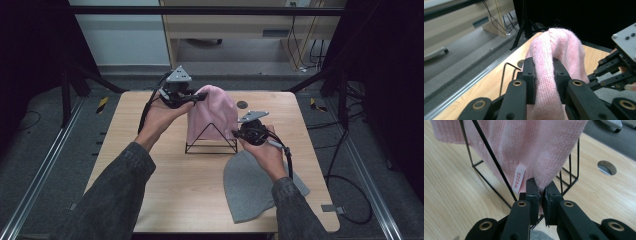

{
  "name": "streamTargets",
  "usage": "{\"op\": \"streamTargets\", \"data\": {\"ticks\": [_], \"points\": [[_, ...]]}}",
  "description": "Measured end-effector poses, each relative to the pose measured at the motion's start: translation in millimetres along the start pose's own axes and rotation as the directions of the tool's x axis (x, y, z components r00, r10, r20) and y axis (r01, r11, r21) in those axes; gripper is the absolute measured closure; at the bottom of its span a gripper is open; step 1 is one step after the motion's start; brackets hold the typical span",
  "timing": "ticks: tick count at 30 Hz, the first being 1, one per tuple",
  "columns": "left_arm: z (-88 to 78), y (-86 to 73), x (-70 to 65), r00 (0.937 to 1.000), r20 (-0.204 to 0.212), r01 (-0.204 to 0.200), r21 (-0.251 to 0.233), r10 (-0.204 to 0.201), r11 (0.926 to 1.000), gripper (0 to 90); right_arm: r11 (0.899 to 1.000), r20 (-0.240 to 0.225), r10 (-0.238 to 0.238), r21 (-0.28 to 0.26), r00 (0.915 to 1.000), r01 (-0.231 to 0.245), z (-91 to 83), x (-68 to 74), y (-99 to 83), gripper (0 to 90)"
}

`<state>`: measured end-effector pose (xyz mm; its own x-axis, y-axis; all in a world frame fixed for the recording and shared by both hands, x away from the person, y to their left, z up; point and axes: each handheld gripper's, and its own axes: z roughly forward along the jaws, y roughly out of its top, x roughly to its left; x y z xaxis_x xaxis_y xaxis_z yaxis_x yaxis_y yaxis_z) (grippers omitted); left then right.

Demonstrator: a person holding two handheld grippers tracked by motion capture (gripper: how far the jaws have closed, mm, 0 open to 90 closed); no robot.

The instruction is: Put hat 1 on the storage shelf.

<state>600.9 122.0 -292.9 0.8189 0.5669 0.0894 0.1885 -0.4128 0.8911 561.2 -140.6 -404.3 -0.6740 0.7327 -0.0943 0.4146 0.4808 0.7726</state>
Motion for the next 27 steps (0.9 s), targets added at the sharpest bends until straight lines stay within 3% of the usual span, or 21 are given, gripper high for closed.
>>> {"op": "streamTargets", "data": {"ticks": [5, 7, 8, 10, 15, 21, 27], "points": [[2.4, -8.1, -9.2, 0.9999, 0.013, -0.003, 0.02, 0.003, 0.9998, 76.0, 1.0, -0.003, 0.011, 0.021, 0.9999, -0.011, 3.0, 0.0, -7.4, 83.5], [2.9, -11.3, -11.4, 0.9996, 0.021, 0.019, 0.008, -0.019, 0.9998, 76.0, 0.999, -0.008, 0.018, 0.03, 0.9998, -0.017, 3.6, -0.2, -10.1, 80.9], [3.4, -13.7, -13.4, 0.9992, 0.022, 0.033, 0.003, -0.033, 0.9994, 76.0, 0.999, -0.016, 0.021, 0.03, 0.9996, -0.021, 2.8, -0.1, -11.4, 77.8], [4.6, -17.1, -16.6, 0.9994, 0.023, 0.026, 0.021, -0.026, 0.9994, 76.2, 0.999, -0.021, 0.033, 0.035, 0.9993, -0.032, -1.8, 0.4, -14.0, 65.5], [7.8, -22.7, -25.1, 0.9995, 0.028, 0.014, 0.049, -0.016, 0.9987, 76.3, 0.998, 0.034, 0.052, 0.017, 0.9981, -0.052, -25.5, -3.7, -25.3, 47.1], [9.5, -31.5, -28.9, 0.9993, 0.03, 0.021, 0.077, -0.023, 0.9968, 75.6, 0.993, 0.08, 0.1, 0.051, 0.9917, -0.105, -40.8, -22.7, -47.8, 42.3], [8.5, -42.6, -27.0, 0.998, 0.024, 0.055, 0.094, -0.058, 0.9941, 73.1, 0.979, 0.075, 0.163, 0.108, 0.9839, -0.17, -34.2, -38.5, -66.7, 38.5]]}}
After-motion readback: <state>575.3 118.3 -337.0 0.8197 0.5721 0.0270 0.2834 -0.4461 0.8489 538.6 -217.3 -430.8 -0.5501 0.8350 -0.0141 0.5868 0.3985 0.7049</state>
